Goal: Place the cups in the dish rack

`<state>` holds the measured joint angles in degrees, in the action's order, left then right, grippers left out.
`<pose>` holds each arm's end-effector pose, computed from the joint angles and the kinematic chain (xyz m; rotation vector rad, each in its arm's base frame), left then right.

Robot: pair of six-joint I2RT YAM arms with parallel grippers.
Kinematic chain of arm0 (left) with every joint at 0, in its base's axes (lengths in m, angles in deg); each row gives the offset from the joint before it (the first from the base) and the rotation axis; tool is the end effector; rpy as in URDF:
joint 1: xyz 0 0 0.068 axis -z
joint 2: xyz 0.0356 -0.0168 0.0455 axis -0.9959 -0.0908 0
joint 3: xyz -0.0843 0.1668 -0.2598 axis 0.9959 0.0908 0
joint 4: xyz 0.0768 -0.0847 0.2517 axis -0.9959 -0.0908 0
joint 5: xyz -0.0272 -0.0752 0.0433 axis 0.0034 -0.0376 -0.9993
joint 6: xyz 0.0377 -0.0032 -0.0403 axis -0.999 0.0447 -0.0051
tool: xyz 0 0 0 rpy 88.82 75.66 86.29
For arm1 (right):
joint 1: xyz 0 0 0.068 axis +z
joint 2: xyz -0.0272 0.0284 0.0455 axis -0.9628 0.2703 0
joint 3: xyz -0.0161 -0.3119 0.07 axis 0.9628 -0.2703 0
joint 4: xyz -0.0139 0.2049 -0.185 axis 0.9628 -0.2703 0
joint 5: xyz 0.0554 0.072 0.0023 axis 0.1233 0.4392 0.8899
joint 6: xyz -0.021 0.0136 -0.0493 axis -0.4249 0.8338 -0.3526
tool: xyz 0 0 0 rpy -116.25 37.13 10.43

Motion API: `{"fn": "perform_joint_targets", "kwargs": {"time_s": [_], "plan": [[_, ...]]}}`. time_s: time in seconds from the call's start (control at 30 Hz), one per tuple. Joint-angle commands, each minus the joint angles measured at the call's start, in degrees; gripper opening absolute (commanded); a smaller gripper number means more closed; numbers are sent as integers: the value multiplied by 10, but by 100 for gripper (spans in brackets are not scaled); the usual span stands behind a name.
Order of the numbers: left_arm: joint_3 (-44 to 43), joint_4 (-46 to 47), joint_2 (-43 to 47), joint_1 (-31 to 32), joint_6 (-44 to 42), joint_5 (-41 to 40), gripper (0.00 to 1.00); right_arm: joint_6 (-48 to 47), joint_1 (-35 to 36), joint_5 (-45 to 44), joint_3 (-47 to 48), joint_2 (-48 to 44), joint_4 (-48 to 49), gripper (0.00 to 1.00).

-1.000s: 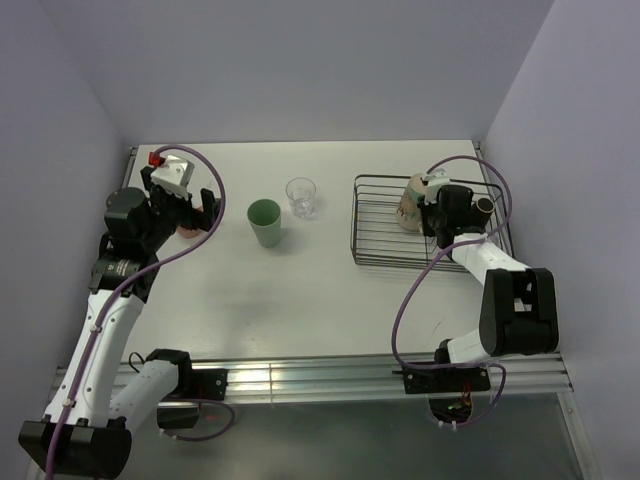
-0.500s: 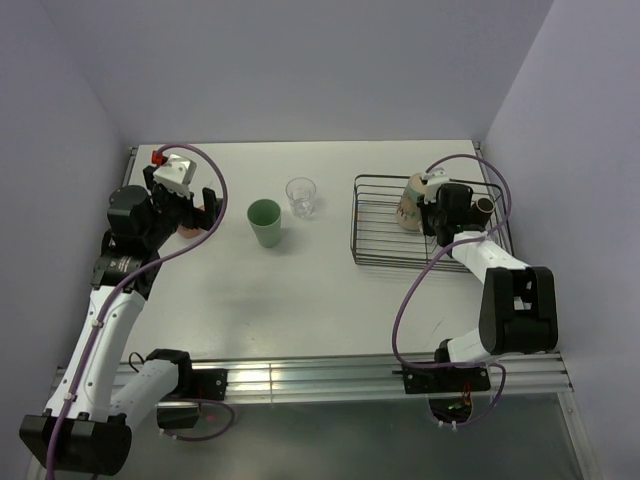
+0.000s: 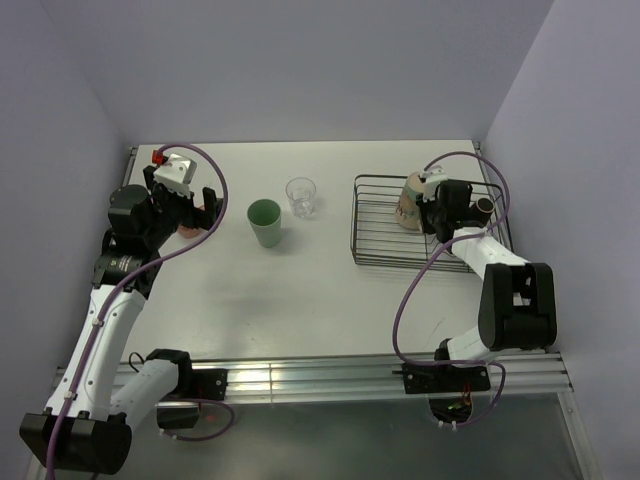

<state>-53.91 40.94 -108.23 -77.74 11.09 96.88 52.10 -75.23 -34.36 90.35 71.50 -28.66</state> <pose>0.1909 -0.0332 0.4110 0.3748 1.7264 -0.2469 0.3217 -0.0019 0.2451 -0.3337 2.1882 -0.0640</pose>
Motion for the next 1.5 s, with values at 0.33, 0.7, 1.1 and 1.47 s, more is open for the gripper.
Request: {"fn": "perform_joint_targets", "kwargs": {"time_s": [0.33,0.7,1.1,1.47], "plan": [[-11,35,7,0,-14,-6,99,-6,-3,10,16,-12,1,39],[-10,32,6,0,-13,-6,99,11,-3,15,16,-32,-19,58],[-8,32,7,0,-9,-2,99,11,-2,-6,26,-85,-42,89],[-20,7,-8,0,-16,14,99,32,-10,7,101,-140,-111,93]]}}
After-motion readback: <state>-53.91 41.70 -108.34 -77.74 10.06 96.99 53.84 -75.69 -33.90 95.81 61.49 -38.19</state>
